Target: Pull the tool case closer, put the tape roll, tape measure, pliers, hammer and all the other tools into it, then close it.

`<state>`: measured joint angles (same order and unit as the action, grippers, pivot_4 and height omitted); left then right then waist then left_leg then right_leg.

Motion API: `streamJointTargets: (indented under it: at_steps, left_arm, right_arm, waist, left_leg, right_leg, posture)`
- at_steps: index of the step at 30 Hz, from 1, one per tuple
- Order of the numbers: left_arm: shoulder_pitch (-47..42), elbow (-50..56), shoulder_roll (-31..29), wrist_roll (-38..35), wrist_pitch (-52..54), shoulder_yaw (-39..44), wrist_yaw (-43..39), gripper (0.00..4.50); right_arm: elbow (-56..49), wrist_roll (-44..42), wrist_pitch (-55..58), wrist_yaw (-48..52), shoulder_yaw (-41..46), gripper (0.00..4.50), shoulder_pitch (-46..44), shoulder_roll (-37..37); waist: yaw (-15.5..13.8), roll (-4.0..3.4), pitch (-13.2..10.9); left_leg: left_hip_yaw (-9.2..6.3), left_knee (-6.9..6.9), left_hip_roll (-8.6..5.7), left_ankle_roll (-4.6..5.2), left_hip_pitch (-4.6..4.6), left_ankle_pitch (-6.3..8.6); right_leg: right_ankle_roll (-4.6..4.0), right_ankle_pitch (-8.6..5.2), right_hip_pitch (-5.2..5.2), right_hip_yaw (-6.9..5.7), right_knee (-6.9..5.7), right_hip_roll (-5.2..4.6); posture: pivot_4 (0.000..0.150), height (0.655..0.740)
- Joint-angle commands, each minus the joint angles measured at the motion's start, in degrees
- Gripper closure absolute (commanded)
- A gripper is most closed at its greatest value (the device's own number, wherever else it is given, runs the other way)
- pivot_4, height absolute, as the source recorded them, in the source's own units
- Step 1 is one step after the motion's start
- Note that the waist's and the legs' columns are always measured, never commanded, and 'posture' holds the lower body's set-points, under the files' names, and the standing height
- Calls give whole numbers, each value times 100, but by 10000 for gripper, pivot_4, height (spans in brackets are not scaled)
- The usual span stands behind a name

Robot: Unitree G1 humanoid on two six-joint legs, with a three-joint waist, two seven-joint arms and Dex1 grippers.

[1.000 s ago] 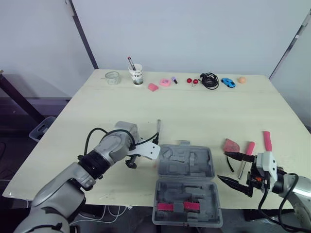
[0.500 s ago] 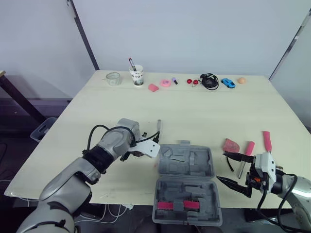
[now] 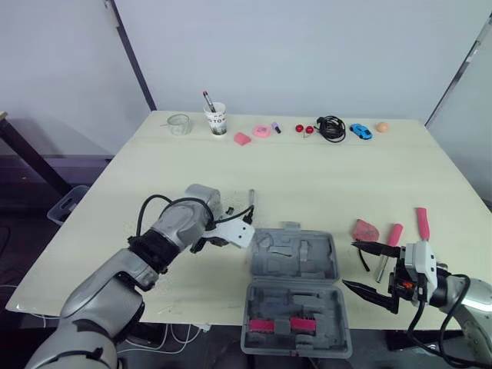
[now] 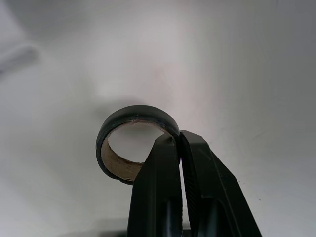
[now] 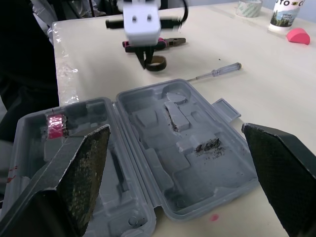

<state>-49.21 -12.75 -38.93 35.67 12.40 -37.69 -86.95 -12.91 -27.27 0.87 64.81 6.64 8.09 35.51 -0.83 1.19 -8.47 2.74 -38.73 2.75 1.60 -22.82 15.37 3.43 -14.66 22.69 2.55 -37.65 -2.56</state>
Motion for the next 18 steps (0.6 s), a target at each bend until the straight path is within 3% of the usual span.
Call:
streamJointTargets:
  at_steps: [1,8,18]
  left_arm:
    - [-217,599,55,-356,254,310,-436,44907]
    - [-420,668,399,-1068,723,175,-554,44907]
    - [-744,-478,936,-1835,777,-3,-554,44907]
  right_arm:
    - [-36,-102,-141,78,136,0,2,61]
    - [20,-112,-163,128,259,0,32,129]
    - [42,-63,-258,150,287,0,122,205]
  waist:
    - [3,0,0]
    - [14,0,0]
    - [6,1,0]
  left_leg:
    - [1,0,0,0,0,0]
    - [-1,-1,0,0,2,0]
    - [-1,-3,-2,0,0,0]
  right_leg:
    - [0,0,0,0,0,0]
    - [2,0,0,0,-2,1]
    - [2,0,0,0,-1,2]
  posture:
    - [1500,7400]
    - [1500,7400]
    - [1500,7400]
